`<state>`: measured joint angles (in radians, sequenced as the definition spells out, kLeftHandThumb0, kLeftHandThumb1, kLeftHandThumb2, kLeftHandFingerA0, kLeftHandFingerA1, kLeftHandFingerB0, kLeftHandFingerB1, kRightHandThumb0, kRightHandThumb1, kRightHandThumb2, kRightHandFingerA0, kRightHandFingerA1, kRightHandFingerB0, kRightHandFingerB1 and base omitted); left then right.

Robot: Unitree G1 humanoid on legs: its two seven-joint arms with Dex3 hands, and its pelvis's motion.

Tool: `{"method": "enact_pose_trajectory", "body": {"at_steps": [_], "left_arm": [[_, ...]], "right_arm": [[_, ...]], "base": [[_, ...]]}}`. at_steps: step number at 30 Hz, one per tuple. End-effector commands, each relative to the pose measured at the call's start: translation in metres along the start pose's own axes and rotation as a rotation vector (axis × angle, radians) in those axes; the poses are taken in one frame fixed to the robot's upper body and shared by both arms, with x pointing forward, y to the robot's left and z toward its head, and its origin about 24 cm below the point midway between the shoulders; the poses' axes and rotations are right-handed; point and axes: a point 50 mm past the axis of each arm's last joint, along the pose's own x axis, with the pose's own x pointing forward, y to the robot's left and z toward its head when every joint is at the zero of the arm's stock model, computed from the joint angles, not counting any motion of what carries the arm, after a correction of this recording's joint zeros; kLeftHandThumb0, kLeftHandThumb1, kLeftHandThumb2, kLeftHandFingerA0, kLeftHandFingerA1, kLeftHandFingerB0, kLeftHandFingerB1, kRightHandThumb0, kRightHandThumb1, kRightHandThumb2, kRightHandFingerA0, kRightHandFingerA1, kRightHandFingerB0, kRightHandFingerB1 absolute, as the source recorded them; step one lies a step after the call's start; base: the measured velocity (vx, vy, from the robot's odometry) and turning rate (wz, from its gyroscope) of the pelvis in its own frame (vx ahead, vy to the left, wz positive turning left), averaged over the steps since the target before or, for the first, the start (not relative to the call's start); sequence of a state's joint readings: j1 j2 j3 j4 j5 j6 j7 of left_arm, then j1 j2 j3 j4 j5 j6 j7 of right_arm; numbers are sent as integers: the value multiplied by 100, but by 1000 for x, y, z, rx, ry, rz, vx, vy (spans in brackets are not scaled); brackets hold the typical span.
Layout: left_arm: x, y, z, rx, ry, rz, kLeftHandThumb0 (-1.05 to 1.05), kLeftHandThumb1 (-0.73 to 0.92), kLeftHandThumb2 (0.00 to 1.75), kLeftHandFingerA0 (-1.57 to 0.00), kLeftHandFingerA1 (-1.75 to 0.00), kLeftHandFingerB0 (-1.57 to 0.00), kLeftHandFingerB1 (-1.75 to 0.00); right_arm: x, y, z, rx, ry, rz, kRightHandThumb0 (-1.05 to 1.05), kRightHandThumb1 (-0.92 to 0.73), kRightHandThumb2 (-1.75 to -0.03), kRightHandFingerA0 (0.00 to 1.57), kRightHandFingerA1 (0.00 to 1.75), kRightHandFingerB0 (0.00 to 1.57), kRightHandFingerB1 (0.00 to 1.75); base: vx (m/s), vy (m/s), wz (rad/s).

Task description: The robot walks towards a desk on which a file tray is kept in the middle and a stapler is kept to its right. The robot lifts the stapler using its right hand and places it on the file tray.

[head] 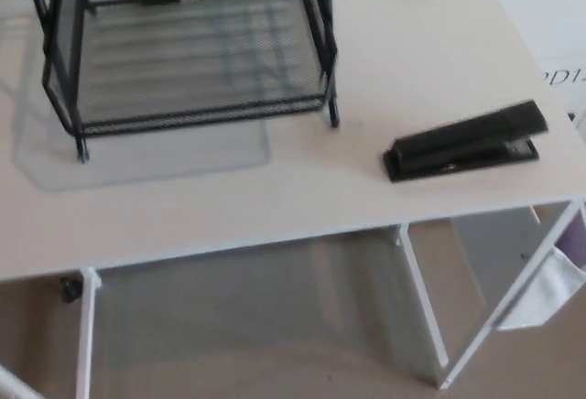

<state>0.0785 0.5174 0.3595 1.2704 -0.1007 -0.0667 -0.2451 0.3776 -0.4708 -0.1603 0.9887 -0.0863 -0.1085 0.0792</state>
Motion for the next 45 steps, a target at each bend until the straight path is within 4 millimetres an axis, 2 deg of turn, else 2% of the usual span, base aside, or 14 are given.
{"method": "enact_pose_trajectory", "body": {"at_steps": [1,2,3,4,19,22,29,30,31,37,38,43,44,45], "left_arm": [[-1,8,5,4,5,24,-76,59,126,-18,-80,-1,-61],[-1,7,5,4,7,30,-77,64,117,-16,-121,0,-71],[-1,7,5,15,8,35,-79,66,111,-24,-121,0,-79],[-1,8,5,27,3,29,-78,58,127,-29,-86,-4,-63],[-1,6,3,31,7,27,-80,60,125,-21,-85,0,-63],[0,6,4,23,9,34,-78,67,113,-16,-111,0,-73],[-1,7,5,19,-3,23,-83,60,124,-23,-86,0,-61],[-1,7,5,7,-6,25,-85,60,128,-19,-81,-8,-61],[-1,8,5,-3,-6,26,-80,61,128,-20,-82,-6,-62],[-2,10,5,-24,-13,30,-86,61,129,-21,-84,-9,-62],[-2,10,4,-18,-8,41,-88,63,131,-26,-87,-7,-61],[-2,10,4,-19,-14,35,-84,69,117,-29,-101,0,-61],[-2,10,4,-24,-9,27,-87,67,118,-24,-95,0,-58],[-2,10,4,-24,-8,26,-86,67,119,-23,-93,0,-59]], "right_arm": [[1,-5,3,-13,-18,-29,-91,-75,-108,3,13,0,8],[2,-4,3,-3,-14,-35,-89,-74,-107,2,14,0,9],[3,-3,3,27,-14,-39,-85,-72,-106,2,17,0,12],[3,-4,3,31,-14,-25,-87,-73,-107,0,12,0,11],[0,-3,4,56,-59,-32,-91,-73,-107,0,13,0,9],[2,-5,5,15,-19,-36,-90,-74,-109,4,19,0,10],[-2,-11,3,101,-46,-41,-88,-74,-109,0,12,0,13],[-4,-11,4,127,-66,-53,-81,-88,-66,0,22,0,0],[-4,-12,4,142,-55,-66,-87,-79,-107,42,72,0,10],[-10,-14,5,233,-72,-58,-89,-76,-104,13,44,0,7],[-10,-14,6,161,-62,-64,-77,-87,-66,29,38,0,0],[-7,-13,8,153,-81,-77,-88,-78,-106,37,57,0,6],[-5,-12,8,195,-79,-72,-75,-86,-66,34,39,0,0],[-5,-12,8,262,-96,-59,-72,-84,-65,10,30,0,0]], "base": [[322,215,-10],[179,146,-3],[163,121,5],[127,87,5],[121,-102,4],[26,17,-6],[8,181,6],[54,335,-18],[60,321,11],[74,64,11],[72,8,10],[0,0,0],[0,0,0],[0,0,0]]}}
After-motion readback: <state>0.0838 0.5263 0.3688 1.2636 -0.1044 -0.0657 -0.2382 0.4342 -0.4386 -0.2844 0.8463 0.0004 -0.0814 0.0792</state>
